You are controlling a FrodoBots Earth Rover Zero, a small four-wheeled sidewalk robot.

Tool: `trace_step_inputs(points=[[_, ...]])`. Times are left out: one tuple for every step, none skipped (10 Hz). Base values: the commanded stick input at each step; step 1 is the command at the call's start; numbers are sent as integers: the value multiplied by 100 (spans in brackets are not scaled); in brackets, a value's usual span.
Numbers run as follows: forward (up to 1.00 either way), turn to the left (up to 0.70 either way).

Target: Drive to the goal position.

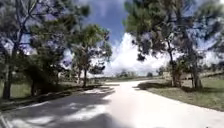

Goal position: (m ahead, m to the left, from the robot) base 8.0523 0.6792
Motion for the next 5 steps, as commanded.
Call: trace_step_inputs(points=[[85,0],[85,0],[85,0],[85,0],[85,0]])
